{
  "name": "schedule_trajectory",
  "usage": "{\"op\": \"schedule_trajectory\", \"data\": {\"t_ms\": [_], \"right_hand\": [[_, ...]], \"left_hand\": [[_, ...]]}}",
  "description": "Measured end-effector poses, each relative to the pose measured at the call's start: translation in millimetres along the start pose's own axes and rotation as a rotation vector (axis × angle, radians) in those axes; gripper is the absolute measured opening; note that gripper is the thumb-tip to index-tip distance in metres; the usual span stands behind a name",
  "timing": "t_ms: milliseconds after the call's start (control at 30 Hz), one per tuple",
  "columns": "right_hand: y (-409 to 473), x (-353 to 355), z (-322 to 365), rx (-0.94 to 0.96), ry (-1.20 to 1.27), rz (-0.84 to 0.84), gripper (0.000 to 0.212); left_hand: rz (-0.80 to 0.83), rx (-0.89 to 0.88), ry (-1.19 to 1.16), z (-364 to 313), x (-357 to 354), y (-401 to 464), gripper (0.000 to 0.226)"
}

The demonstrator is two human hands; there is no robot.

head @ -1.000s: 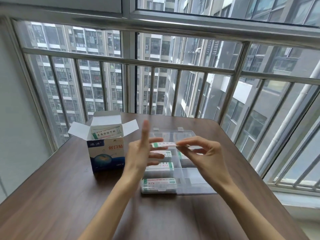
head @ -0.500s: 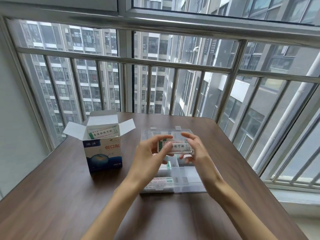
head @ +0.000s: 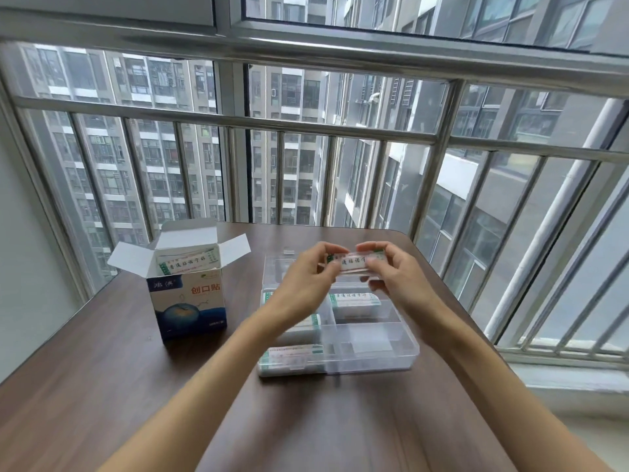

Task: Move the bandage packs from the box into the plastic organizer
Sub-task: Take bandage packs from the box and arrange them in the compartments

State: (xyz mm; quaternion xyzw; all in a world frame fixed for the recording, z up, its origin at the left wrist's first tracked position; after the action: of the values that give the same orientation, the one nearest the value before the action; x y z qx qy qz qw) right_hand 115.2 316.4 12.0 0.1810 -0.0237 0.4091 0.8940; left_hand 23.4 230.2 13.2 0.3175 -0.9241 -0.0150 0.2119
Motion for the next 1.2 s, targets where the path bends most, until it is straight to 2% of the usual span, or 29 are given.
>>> {"op": "schedule_trajectory", "data": {"t_ms": [100,200,333,433,667,833,1033,1100,1200], "right_hand": [[13.1,15.0,-3.3,0.004,-0.176,0.038,0.02],[21.8,22.6,-19.5,-0.042,-0.337,0.093,0.02],[25.4,19.4,-37.9,-0.072,-0.373,0.156,0.018],[27.3,16.5,-40.8,-0.036,-0.445,0.184,0.017],[31.9,6.9,-27.5,0.109,-0.867,0.3,0.011],[37.3,0.9,-28.3,0.059,-0.96,0.414,0.015],[37.3,-9.1,-37.6,-0.046,-0.991,0.571,0.02],[40.4,-4.9,-38.0,-0.087,-0.959,0.544,0.019],[57.1,22.8,-38.8,-0.175,-1.044,0.332,0.02]], "left_hand": [[0.007,0.02,0.083,2.7,-0.6,16.9,0.016],[0.025,0.03,0.341,6.4,-4.7,27.2,0.016],[0.047,0.037,0.61,5.7,-5.3,32.9,0.017],[0.091,0.028,0.69,8.6,-6.0,33.9,0.018],[0.196,-0.066,0.935,9.9,-18.4,32.2,0.021],[0.361,-0.019,0.87,22.7,-30.7,39.0,0.021],[0.392,0.004,0.87,32.7,-37.9,50.0,0.019],[0.404,0.012,0.856,35.3,-39.9,51.3,0.021],[0.415,0.028,0.84,39.2,-40.1,54.0,0.019]]}}
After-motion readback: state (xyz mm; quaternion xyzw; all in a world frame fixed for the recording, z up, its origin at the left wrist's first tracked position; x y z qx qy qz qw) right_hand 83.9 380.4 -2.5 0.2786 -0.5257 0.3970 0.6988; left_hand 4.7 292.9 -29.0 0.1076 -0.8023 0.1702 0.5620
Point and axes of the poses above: each hand's wrist, its own y-axis towards the middle knuckle, its own x-axis out of the back of the hand, z = x × y, the point moved 10 cm from there along y, towards the middle knuckle, and after that the axes turned 7 degrees about x, right-handed, at the moved point
